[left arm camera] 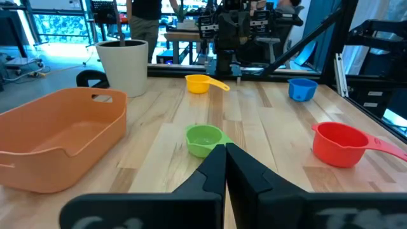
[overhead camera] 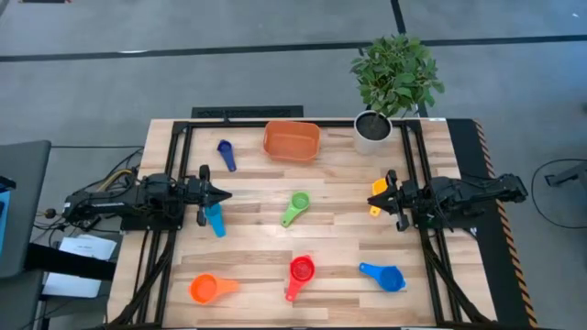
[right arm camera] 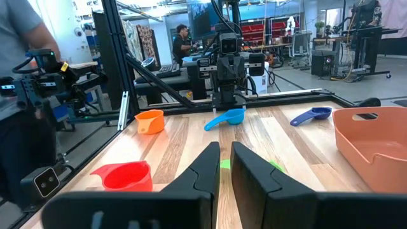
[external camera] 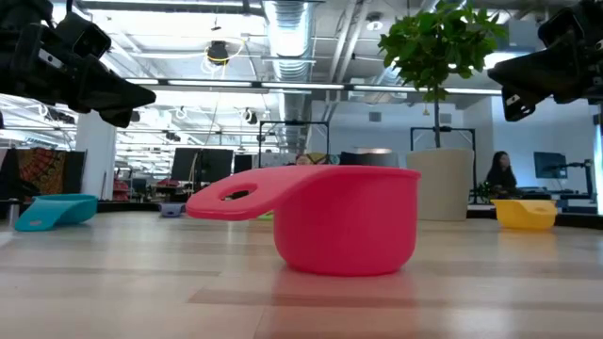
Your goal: Nest measuring cups in basket
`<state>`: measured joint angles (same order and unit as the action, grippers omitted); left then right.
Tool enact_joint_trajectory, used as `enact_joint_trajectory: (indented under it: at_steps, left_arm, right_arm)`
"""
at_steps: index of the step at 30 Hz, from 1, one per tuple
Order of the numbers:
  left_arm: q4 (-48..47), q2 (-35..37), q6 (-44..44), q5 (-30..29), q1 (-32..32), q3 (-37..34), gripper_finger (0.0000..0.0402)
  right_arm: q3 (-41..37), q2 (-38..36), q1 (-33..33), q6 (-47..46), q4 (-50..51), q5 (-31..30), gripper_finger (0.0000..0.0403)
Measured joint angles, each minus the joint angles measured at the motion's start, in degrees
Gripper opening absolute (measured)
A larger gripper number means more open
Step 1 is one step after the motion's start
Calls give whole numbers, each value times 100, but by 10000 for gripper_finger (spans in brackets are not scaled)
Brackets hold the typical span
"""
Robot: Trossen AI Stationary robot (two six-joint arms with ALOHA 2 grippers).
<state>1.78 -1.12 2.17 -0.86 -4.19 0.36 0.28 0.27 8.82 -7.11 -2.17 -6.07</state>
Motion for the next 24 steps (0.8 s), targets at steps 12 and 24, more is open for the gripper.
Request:
enact_joint_trajectory:
  at_steps: [12,24]
  left_arm:
    - [9,0,11,0,-1,0,0]
    - [262,-35,1897,-1492,-4,0,0]
  right_arm:
    - [0,0,-1,0,0,0,66]
    - [1,0,0,1,-1,0,66]
